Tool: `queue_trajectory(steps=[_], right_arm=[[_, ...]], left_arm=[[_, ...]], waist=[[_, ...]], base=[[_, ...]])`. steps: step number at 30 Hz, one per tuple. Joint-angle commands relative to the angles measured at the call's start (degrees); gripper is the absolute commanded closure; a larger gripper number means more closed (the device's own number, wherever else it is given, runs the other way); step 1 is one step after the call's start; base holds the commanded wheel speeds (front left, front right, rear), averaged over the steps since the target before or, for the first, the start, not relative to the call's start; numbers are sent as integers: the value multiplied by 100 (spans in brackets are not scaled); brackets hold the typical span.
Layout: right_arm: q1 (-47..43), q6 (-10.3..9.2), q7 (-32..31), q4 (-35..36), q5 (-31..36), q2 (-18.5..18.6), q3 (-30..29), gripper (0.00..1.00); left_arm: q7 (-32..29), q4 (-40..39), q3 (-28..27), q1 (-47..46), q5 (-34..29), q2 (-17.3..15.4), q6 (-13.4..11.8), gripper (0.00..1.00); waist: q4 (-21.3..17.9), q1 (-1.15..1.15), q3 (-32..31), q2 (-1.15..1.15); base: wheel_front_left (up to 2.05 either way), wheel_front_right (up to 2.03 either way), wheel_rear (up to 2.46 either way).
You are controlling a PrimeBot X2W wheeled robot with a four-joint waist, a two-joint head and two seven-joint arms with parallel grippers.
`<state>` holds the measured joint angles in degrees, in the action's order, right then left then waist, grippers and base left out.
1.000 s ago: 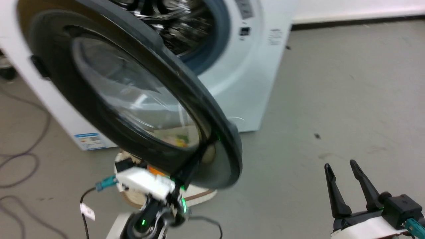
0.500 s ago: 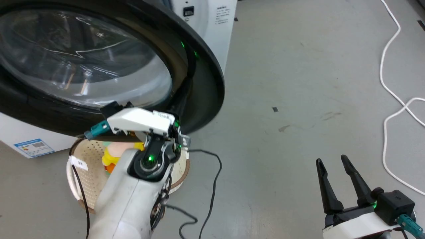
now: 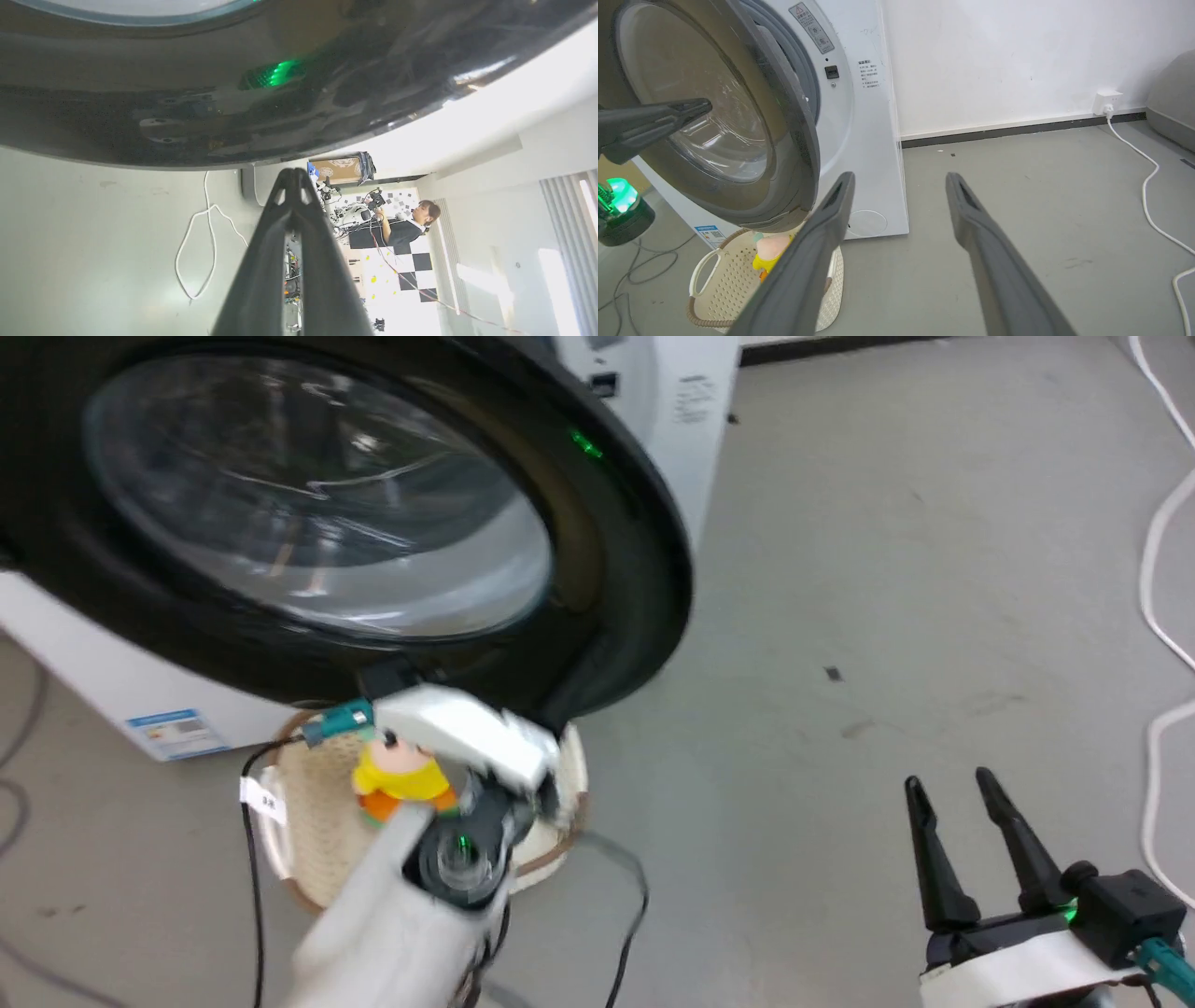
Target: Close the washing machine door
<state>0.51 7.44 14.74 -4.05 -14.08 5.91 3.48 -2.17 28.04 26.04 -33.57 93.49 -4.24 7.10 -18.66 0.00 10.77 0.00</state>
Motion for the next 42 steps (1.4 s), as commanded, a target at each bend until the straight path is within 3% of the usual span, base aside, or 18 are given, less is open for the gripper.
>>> queue_trajectory(steps=[1, 4, 10, 14, 19, 24, 31, 32, 33, 34, 42], right_arm=[[-12, 5, 26, 29, 12, 37, -41, 0], [-61, 5, 26, 24, 19, 96, -84, 0], [-172, 5, 26, 42, 46, 176, -197, 0], [-271, 5, 26, 39, 31, 207, -269, 0], [-319, 5, 26, 55, 37, 246, -243, 0], [-371, 5, 26, 63, 63, 240, -249, 0], [-445, 5, 26, 62, 56, 206, -189, 0], [-458, 5, 26, 59, 52, 199, -175, 0], [-471, 5, 26, 56, 49, 192, -160, 0], [-483, 5, 26, 52, 44, 186, -143, 0], [-549, 5, 26, 35, -21, 194, -103, 0]], left_arm=[[-28, -295, 222, 301, -354, -243, 35, 100], [211, -782, 715, 692, -1221, -744, 36, 100], [1313, -1208, 1184, 1148, -3006, -1634, -24, 100], [1660, -1481, 1028, 1478, -3675, -1803, -252, 100], [1712, -1933, 425, 1876, -4467, -1818, -608, 100], [1715, -2440, -526, 2628, -5480, -1478, -964, 100], [1716, -2813, -1454, 3435, -6404, -845, -972, 100], [1716, -2837, -1525, 3518, -6519, -777, -947, 82], [1716, -2840, -1576, 3597, -6634, -724, -920, 45], [1716, -2821, -1602, 3674, -6738, -679, -892, 0], [1716, -2532, -1574, 3881, -7468, -525, -796, 0]], waist=[[322, 0, -209, 0], [600, 0, -370, 0], [1090, 0, -641, 0], [1393, 0, -805, 0], [1613, 0, -920, 0], [1789, 0, -1035, 0], [1910, 0, -1110, 0], [1924, 0, -1116, 0], [1935, 0, -1124, 0], [1944, 0, -1132, 0], [2067, 0, -1123, 0]], base=[[0, 0, 0], [0, 0, 0], [0, 0, 0], [0, 0, 0], [0, 0, 0], [0, 0, 0], [0, 0, 0], [0, 0, 0], [0, 0, 0], [0, 0, 0], [0, 0, 0]])
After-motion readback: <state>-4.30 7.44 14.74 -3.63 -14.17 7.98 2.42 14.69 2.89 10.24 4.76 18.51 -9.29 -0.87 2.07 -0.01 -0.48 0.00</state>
